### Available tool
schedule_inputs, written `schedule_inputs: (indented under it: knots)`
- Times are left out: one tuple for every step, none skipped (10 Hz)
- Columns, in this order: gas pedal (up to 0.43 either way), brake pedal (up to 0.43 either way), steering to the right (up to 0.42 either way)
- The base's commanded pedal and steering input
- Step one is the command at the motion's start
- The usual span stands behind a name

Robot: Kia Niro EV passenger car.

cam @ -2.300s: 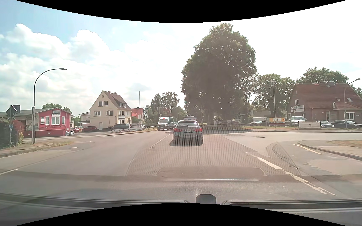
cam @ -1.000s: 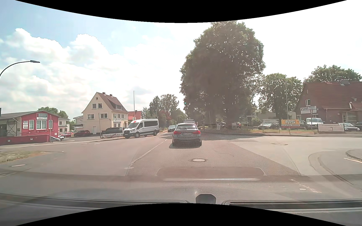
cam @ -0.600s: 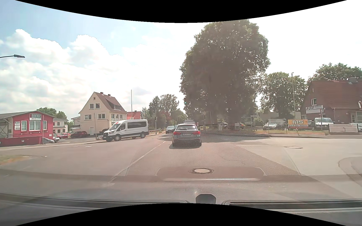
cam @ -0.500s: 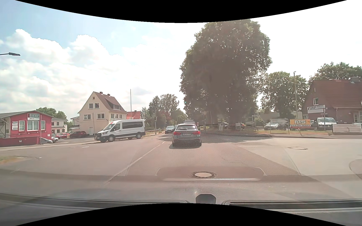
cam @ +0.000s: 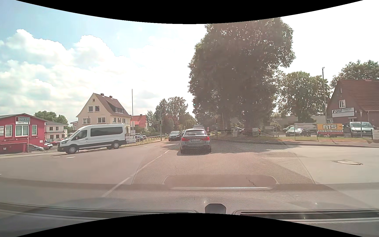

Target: Follow the waypoints while adhering to traffic rules and regulations

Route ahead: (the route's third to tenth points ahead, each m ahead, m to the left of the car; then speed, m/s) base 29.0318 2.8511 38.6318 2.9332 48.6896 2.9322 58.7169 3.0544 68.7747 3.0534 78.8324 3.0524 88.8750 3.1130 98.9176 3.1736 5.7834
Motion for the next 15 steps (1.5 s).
schedule_inputs:
  knots:
    - [0.24, 0.0, -0.008]
    - [0.24, 0.0, -0.007]
    - [0.24, 0.0, -0.007]
    - [0.24, 0.0, -0.006]
    - [0.24, 0.0, -0.006]
    - [0.24, 0.0, -0.006]
    - [0.24, 0.0, -0.006]
    - [0.24, 0.0, -0.006]
    - [0.228, 0.0, -0.005]
    - [0.228, 0.0, -0.005]
    - [0.209, 0.0, -0.005]
    - [0.157, 0.0, -0.005]
    - [0.157, 0.0, -0.005]
    - [0.157, 0.0, -0.005]
    - [0.157, 0.0, -0.005]
